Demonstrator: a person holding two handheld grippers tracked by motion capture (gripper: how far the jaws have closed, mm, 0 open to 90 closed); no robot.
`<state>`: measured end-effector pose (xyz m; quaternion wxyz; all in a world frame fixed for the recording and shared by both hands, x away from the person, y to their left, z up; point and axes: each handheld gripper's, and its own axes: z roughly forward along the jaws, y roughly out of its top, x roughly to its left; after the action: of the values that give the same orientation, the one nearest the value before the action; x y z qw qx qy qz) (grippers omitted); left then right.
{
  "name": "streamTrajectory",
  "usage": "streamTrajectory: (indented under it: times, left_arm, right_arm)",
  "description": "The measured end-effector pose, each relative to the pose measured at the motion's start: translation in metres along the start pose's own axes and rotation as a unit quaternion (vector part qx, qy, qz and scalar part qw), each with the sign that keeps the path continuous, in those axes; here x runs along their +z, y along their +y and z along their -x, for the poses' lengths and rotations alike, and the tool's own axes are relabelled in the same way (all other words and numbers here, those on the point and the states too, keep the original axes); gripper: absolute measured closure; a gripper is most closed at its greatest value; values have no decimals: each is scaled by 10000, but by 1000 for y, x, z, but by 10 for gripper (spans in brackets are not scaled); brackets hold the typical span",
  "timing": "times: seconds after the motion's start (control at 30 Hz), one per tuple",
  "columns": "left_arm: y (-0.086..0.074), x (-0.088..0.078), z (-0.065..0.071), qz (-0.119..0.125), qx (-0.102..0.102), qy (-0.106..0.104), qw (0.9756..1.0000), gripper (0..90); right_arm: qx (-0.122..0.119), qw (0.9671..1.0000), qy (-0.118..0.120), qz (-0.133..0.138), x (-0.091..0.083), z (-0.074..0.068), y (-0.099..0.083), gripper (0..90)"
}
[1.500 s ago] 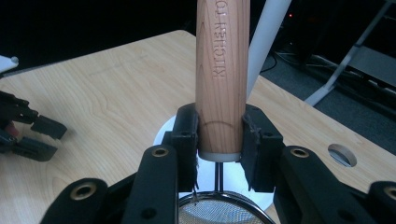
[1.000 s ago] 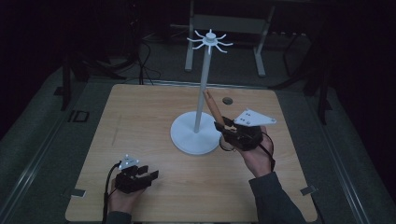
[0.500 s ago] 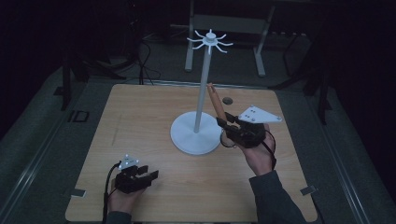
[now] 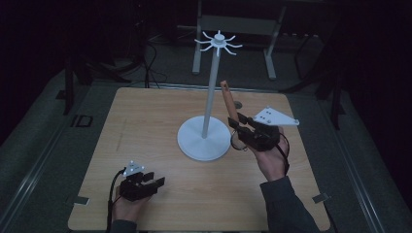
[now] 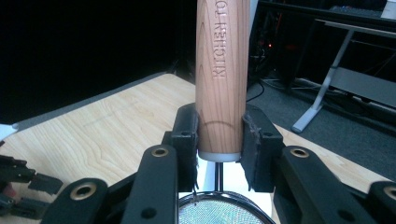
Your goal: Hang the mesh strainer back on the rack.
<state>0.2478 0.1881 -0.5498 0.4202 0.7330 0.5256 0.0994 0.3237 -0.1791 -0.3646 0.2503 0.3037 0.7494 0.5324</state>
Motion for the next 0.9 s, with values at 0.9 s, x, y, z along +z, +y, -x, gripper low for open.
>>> streamTrajectory:
  times: [0.9]
  left_arm:
    - [0,1,0,-4,0,4,10000,456]
  right_arm:
    - [280,9988,-40,403,-9,7,15,692]
